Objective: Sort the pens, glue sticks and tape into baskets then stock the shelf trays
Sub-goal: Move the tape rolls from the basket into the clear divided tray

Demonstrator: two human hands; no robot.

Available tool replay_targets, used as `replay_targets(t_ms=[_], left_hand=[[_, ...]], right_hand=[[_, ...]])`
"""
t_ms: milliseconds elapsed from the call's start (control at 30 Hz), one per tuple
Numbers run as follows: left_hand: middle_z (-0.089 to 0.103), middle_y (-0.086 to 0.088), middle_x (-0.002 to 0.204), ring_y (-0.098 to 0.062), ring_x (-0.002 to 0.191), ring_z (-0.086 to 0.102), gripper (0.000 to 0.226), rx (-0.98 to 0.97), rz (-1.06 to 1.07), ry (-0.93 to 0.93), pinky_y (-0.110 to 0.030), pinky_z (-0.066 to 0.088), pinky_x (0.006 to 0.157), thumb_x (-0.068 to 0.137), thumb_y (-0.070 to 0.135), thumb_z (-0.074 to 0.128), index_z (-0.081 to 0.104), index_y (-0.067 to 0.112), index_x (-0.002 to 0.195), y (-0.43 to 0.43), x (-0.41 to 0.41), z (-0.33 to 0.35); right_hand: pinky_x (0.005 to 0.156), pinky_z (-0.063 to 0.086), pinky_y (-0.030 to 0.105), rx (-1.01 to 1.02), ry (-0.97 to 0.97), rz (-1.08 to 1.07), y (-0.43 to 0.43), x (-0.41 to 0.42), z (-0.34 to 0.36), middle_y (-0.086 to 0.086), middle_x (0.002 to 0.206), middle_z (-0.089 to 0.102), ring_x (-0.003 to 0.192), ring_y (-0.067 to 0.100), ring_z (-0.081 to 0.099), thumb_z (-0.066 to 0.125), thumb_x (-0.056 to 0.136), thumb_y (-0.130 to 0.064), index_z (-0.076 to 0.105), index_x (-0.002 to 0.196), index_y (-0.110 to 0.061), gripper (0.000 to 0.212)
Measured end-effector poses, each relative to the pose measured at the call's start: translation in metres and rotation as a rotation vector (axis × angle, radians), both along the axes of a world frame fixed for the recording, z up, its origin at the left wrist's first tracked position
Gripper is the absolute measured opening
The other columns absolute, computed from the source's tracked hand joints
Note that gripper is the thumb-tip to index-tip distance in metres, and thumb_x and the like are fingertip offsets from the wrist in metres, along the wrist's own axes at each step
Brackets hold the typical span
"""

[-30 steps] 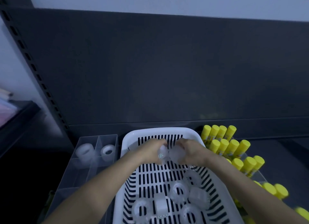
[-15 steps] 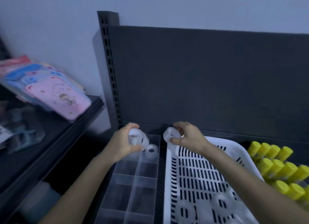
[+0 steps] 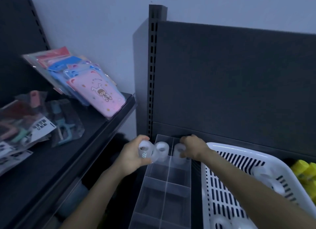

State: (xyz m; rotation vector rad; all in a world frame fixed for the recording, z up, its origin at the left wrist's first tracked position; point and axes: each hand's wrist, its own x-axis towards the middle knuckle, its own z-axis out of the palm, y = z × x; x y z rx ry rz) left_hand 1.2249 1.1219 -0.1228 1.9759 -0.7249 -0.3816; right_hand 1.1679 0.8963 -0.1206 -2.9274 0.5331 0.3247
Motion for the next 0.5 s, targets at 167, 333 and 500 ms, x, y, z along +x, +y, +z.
replay_targets(t_ms=[167,333,500], left_hand=[[0.06,0.009,0.098,-0.004,0.088,0.058,0.059,0.012,-0.006,-0.014,-0.009,0.045,0.072,0.067,0.008,0.081,0.049,0.028,0.112,-0.006,0.003,-0.001],[0.057,0.013,0.097,-0.001,0.088,0.056,0.061,0.014,-0.018,-0.03,-0.008,0.043,0.072,0.067,0.01,0.081,0.049,0.026,0.116,-0.01,0.004,0.003],[0.056,0.013,0.095,-0.005,0.09,0.055,0.061,-0.029,-0.014,-0.008,-0.014,0.045,0.076,0.064,0.007,0.082,0.049,0.028,0.11,-0.016,0.004,0.009]], right_hand=[[0.077,0.04,0.029,0.021,-0.009,0.013,-0.002,-0.001,0.001,0.011,0.11,0.061,0.109,0.028,0.052,0.069,0.074,-0.032,0.059,0.105,-0.011,0.038],[0.094,0.045,0.034,0.109,-0.184,0.062,0.008,-0.006,0.024,0.009,0.121,0.061,0.118,0.025,0.05,0.067,0.078,-0.027,0.058,0.12,-0.012,0.046],[0.093,0.042,0.023,0.48,-0.205,0.223,0.045,-0.02,0.046,0.002,0.126,0.058,0.112,0.016,0.054,0.074,0.077,-0.015,0.053,0.128,-0.015,0.056]])
